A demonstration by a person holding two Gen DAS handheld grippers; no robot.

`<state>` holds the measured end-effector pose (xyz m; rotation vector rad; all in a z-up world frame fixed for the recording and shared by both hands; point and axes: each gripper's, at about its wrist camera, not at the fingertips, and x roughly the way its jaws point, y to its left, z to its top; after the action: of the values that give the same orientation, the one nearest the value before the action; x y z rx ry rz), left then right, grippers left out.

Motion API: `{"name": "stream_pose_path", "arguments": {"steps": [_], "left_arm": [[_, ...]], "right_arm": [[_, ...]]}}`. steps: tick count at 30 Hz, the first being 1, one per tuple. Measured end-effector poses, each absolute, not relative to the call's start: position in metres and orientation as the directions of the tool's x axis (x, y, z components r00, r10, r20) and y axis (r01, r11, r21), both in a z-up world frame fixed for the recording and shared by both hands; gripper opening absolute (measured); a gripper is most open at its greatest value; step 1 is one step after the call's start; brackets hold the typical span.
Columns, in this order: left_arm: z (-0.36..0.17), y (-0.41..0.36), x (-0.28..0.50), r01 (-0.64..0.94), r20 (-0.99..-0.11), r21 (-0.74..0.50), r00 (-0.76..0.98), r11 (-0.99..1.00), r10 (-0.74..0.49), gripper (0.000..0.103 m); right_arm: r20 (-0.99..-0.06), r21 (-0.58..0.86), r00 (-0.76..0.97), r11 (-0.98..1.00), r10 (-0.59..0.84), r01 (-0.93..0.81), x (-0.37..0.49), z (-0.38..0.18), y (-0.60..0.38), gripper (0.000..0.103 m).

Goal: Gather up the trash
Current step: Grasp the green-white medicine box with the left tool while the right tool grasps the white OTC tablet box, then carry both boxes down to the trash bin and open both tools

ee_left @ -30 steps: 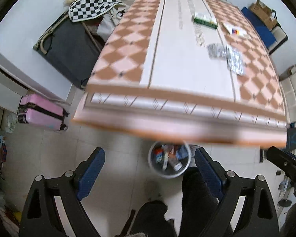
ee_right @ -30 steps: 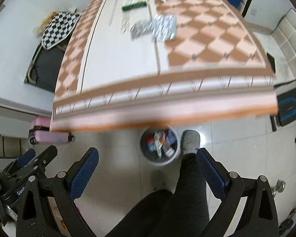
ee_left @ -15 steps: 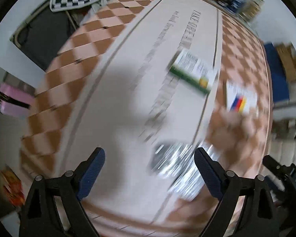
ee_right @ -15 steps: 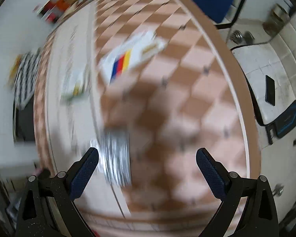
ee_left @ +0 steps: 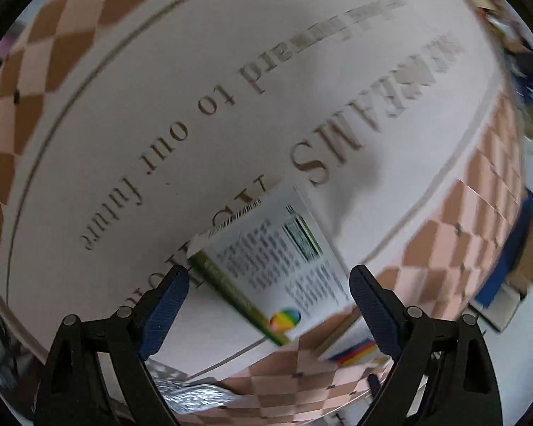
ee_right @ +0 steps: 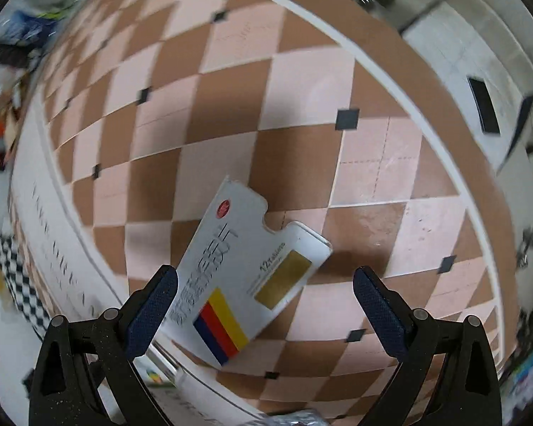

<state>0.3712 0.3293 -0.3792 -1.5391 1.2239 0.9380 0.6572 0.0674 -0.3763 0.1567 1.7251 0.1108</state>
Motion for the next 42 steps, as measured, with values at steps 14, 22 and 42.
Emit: {"name": "stream_pose_path", "arguments": {"steps": [14,22,42], "left_arm": [[-0.373,0.313,0.386,-0.981,-0.99,-0.037,0.01,0.189,-0.144,0.083],[-0.361,0.276,0.37,-0.914,-0.999,0.018,-0.034,0.404,-0.033,0.079],[-0.396,0.242,0.335,-0.898,-0.999,-0.014,-0.007,0.441,-0.047,0.075]], "right_arm": [[-0.986,-0.014,-0.162,0.998,-0.025,-0.067,0.659,-0.396,0.137,0.098],[-0.993,0.041,-0.114,0.966,0.012,-0.255,0.643,-0.384,0.149,0.089],[-0.988,-0.032,-0.124,0.913,-0.091,-0.407,0.6,-0.404,0.154,0.097]]}}
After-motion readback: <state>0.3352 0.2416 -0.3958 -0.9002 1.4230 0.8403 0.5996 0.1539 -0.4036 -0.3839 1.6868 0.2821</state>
